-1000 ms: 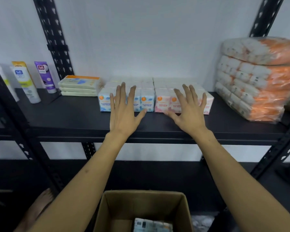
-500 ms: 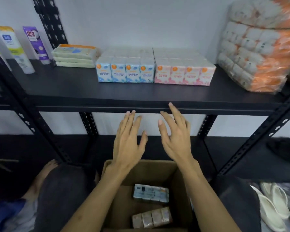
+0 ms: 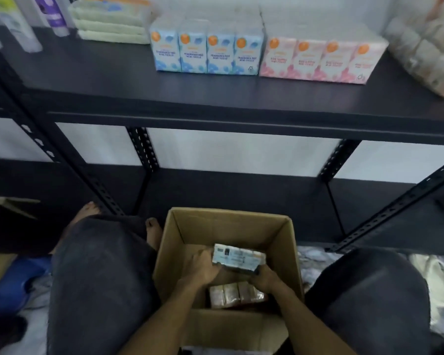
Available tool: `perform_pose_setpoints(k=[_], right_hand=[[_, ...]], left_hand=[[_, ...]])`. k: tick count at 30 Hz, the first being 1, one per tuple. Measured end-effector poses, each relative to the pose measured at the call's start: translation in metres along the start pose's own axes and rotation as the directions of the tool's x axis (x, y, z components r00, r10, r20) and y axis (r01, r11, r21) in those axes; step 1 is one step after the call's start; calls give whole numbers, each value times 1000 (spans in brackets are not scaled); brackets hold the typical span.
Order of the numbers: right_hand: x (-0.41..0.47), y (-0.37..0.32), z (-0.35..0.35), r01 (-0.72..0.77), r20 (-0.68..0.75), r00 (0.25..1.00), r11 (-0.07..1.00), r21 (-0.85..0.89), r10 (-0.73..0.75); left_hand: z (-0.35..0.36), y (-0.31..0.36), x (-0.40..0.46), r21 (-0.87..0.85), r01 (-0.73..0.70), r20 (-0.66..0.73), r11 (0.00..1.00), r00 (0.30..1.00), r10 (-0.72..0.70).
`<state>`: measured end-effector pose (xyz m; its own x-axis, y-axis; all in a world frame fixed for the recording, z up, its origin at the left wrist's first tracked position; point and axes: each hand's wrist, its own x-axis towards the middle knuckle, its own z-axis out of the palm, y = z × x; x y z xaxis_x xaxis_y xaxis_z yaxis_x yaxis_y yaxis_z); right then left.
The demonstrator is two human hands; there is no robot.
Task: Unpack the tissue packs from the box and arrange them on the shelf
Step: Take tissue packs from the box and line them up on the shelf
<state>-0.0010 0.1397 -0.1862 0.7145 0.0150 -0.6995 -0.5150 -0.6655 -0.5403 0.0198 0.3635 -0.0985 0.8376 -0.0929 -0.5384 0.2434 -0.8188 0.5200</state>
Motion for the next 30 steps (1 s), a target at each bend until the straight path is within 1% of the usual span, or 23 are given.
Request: perform_pose_setpoints(k=[3, 5, 9, 11, 15, 18, 22, 24, 26, 27, 28, 30], right_hand=[[-11, -17, 4, -11, 19, 1000, 1000, 24, 10], [-6, -19, 8, -55, 6, 998, 998, 34, 55], [8, -17, 18, -136, -14, 991, 990, 49, 136], [14, -18, 19, -168, -36, 985, 984, 52, 170], [37, -14, 18, -196, -81, 977, 980, 30, 198], [49, -13, 14, -199, -132, 971, 979, 35, 202], [65, -10, 8, -160, -162, 976, 982, -100, 142], [71, -11, 4, -117, -149, 985, 979, -166, 92], [79, -7, 2, -79, -97, 993, 978, -193, 61], [84, -5, 1, -69, -65, 996, 978, -197, 57], [88, -3, 0, -69, -40, 997, 979, -191, 63], [97, 0, 0, -93, -23, 996, 979, -181, 90]], left_hand=[[32, -25, 21, -87, 78, 127, 993, 990, -67], [43, -22, 18, -108, 128, 173, 986, 979, -108], [70, -30, 22, -46, 252, 250, 967, 940, -233], [81, -37, 28, -25, 285, 283, 958, 921, -267], [92, -43, 46, -2, 318, 298, 948, 905, -303], [104, -48, 64, 21, 328, 277, 944, 906, -321], [117, -54, 79, 84, 310, 278, 947, 905, -321], [127, -63, 85, 100, 295, 308, 950, 899, -312], [135, -70, 88, 109, 291, 349, 950, 884, -311], [136, -71, 90, 116, 289, 348, 950, 884, -312], [137, -72, 93, 140, 284, 327, 949, 891, -315], [135, -68, 100, 183, 250, 239, 951, 927, -290]])
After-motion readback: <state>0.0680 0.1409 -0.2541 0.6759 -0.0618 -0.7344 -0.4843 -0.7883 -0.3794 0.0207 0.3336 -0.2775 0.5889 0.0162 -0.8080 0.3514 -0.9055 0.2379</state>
